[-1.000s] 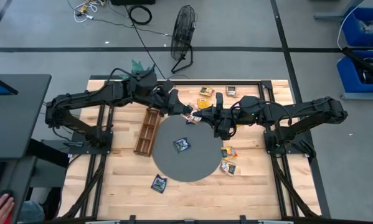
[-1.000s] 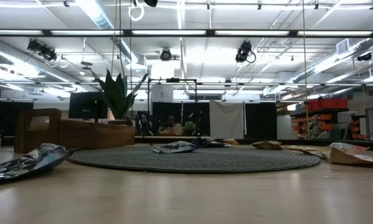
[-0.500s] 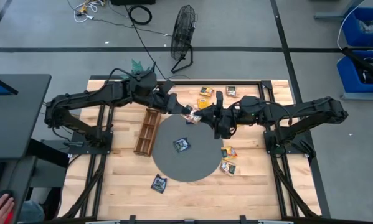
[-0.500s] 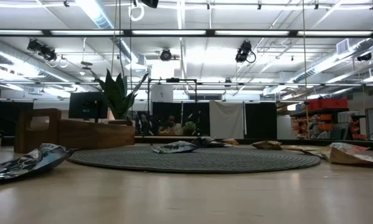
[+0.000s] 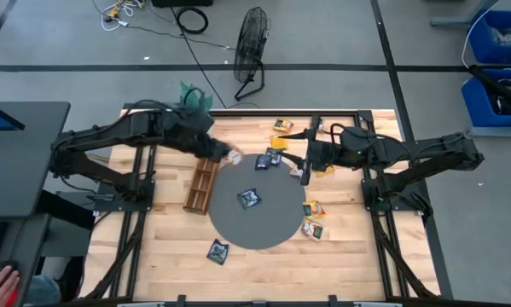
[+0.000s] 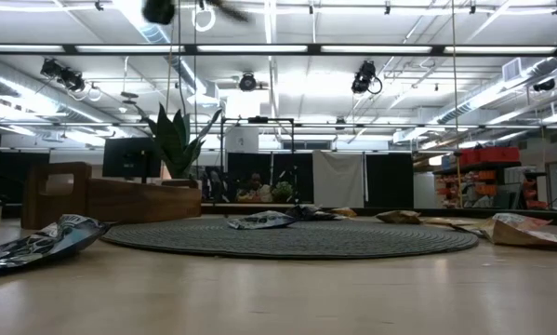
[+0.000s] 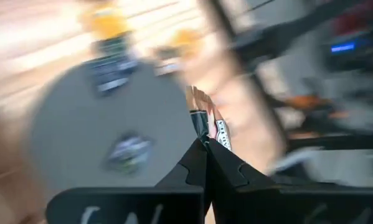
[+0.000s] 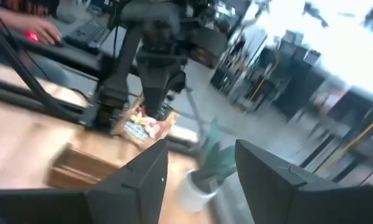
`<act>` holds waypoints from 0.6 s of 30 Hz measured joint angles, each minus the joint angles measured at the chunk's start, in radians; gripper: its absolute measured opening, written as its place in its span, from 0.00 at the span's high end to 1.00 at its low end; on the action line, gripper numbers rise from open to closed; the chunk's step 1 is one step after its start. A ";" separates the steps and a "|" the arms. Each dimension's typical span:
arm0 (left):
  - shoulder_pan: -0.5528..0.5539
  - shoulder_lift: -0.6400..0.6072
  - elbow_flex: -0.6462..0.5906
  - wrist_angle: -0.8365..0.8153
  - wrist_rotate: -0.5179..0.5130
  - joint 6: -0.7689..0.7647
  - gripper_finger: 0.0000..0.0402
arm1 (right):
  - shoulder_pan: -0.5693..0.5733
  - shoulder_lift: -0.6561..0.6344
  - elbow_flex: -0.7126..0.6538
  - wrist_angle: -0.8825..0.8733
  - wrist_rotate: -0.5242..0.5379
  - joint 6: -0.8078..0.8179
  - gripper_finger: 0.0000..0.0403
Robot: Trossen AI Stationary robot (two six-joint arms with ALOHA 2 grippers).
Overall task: Pick & Place Tea
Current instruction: Put the brown tea bag into the top section of the wooden organizer
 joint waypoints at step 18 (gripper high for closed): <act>-0.168 0.007 -0.178 -0.303 -0.527 -0.192 0.99 | 0.000 0.095 0.000 -0.094 -0.001 0.577 0.63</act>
